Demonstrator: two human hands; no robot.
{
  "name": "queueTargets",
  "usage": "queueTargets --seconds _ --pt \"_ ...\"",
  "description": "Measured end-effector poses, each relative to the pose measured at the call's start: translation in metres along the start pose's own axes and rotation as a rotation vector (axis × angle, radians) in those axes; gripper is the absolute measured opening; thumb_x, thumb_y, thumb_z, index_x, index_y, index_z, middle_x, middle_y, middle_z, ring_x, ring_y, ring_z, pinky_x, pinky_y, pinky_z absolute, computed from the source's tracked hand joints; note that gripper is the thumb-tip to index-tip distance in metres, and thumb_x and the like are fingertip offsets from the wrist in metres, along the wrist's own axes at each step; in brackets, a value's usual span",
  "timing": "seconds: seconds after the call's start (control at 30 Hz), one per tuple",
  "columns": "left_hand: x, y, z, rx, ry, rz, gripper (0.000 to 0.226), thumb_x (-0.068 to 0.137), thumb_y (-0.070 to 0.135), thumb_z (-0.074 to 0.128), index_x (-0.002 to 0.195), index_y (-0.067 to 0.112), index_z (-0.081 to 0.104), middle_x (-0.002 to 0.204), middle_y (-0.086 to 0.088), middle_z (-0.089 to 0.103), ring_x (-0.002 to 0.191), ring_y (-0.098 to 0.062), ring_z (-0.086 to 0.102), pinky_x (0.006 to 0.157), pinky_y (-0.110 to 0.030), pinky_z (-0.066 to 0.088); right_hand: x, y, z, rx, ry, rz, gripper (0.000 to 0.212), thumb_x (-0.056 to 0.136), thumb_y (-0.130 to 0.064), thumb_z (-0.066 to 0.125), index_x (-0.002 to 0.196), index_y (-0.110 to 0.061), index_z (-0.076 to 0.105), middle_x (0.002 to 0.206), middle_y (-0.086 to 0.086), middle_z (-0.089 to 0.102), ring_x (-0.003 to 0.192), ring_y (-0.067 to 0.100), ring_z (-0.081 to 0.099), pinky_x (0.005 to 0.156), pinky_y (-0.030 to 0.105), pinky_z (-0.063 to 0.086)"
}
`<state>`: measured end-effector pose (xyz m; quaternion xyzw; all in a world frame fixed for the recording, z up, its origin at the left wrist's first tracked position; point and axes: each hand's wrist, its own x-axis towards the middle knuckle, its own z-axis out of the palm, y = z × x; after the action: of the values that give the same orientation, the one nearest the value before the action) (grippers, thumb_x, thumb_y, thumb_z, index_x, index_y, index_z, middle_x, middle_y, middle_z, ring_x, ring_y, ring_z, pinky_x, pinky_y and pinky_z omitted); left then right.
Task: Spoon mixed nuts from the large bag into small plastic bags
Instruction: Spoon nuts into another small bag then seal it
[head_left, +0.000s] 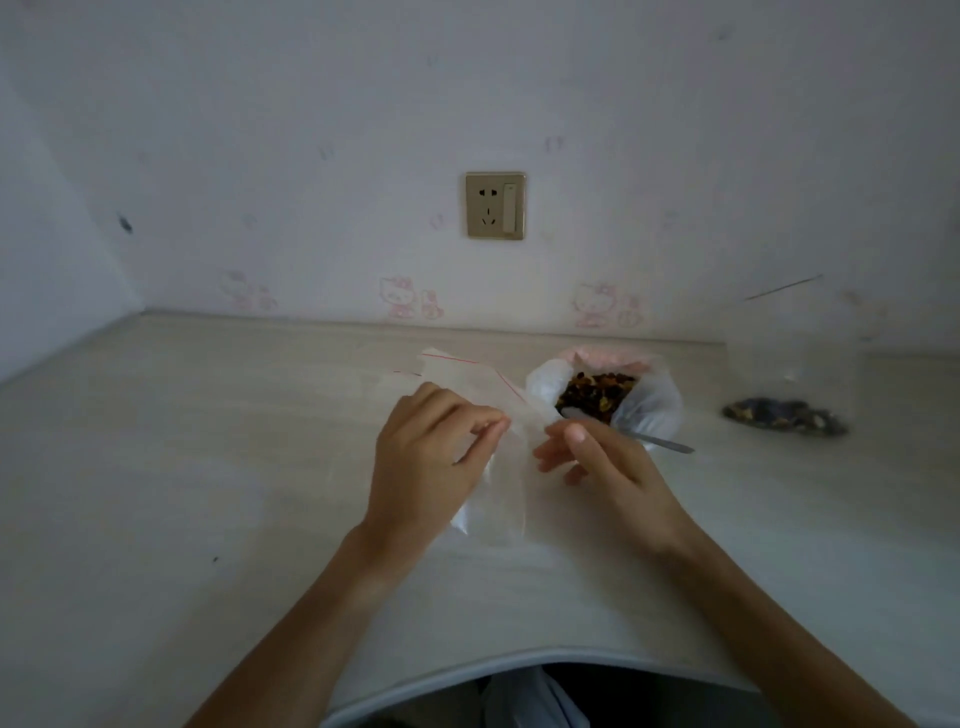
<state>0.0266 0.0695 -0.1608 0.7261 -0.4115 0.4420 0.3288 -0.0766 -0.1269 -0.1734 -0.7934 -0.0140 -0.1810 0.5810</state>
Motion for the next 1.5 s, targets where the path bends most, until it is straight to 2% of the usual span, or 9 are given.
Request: queueTargets --seconds 0.17,0.47,0.63,0.77,0.93,1.1,1.23,1.3,1.5 --pt "0.001 0.027 0.008 0.023 -0.058 0.203 0.017 0.095 0.021 0.076 0.079 0.017 0.074 0.076 0.004 0.065 0.071 -0.023 0.059 0.063 -0.034 0.043 -0.006 -0.018 0.001 0.096 0.186 0.016 0.049 0.091 -0.058 0.065 0.123 -0.021 0.068 0.111 -0.01 0.074 0.106 0.01 0.07 0.086 0.031 0.059" --pt "0.001 0.061 0.017 -0.057 -0.119 0.272 0.021 0.095 0.026 0.077 0.077 0.015 0.072 0.075 0.003 0.064 0.069 -0.022 0.059 0.062 -0.036 0.046 -0.009 -0.035 -0.03 -0.207 0.369 -0.044 0.013 0.099 -0.015 0.066 0.098 -0.01 0.078 0.089 -0.005 0.076 0.083 0.013 0.07 0.073 0.024 0.055" --pt "0.017 0.078 0.012 -0.37 -0.149 -0.329 0.053 0.079 0.066 0.078 0.103 0.03 0.047 0.08 0.012 0.061 0.066 -0.01 0.065 0.06 -0.016 0.045 -0.011 -0.052 -0.054 -0.38 0.341 -0.141 0.011 0.098 -0.015 0.068 0.099 -0.013 0.078 0.092 -0.003 0.076 0.079 0.007 0.069 0.071 0.015 0.052" --pt "0.049 0.077 0.015 -0.463 -0.151 -0.562 0.061 0.076 0.072 0.076 0.113 0.035 0.044 0.075 0.008 0.066 0.058 -0.012 0.068 0.059 -0.037 0.057 -0.018 -0.061 -0.058 -0.459 0.266 -0.199 0.009 0.096 -0.02 0.071 0.1 -0.017 0.079 0.092 -0.005 0.076 0.083 0.007 0.07 0.08 0.026 0.058" --pt "0.056 0.079 0.013 -0.429 -0.246 -0.49 0.024 0.082 0.044 0.077 0.085 0.034 0.056 0.067 0.008 0.065 0.055 -0.013 0.067 0.057 -0.045 0.057 -0.022 -0.072 -0.067 -0.487 0.263 -0.223 0.009 0.095 -0.016 0.071 0.098 -0.016 0.079 0.094 -0.007 0.076 0.084 0.007 0.07 0.081 0.029 0.059" --pt "0.056 0.078 0.012 -0.374 -0.211 -0.531 0.023 0.087 0.023 0.076 0.084 0.031 0.054 0.072 0.011 0.065 0.06 -0.013 0.069 0.061 -0.046 0.058 -0.025 -0.076 -0.081 -0.52 0.427 -0.179 0.018 0.091 0.001 0.066 0.095 -0.015 0.075 0.095 -0.005 0.072 0.083 0.008 0.066 0.074 0.028 0.057" --pt "0.055 0.082 0.01 -0.334 -0.205 -0.495 0.029 0.086 0.014 0.078 0.082 0.028 0.052 0.079 0.012 0.063 0.067 -0.008 0.069 0.063 -0.038 0.057 -0.028 -0.075 -0.092 -0.665 0.607 -0.044 0.013 0.09 -0.025 0.073 0.083 -0.017 0.065 0.073 -0.011 0.062 0.061 0.006 0.059 0.054 0.022 0.043" --pt "0.054 0.087 0.011 -0.387 -0.222 -0.484 0.03 0.088 0.008 0.075 0.078 0.028 0.055 0.077 0.012 0.066 0.068 -0.01 0.07 0.065 -0.04 0.059 -0.028 -0.074 -0.095 -0.468 0.562 0.076 0.022 0.093 -0.029 0.073 0.077 -0.015 0.065 0.058 -0.005 0.066 0.05 0.01 0.064 0.049 0.02 0.047" --pt "0.056 0.1 0.016 -0.66 -0.222 -0.71 0.015 0.092 0.009 0.077 0.084 0.017 0.066 0.077 0.003 0.073 0.067 -0.018 0.077 0.059 -0.042 0.065 -0.031 -0.077 -0.093 0.037 0.496 0.213 0.004 0.093 -0.005 0.072 0.09 -0.007 0.071 0.069 0.007 0.074 0.061 0.021 0.073 0.053 0.037 0.062"
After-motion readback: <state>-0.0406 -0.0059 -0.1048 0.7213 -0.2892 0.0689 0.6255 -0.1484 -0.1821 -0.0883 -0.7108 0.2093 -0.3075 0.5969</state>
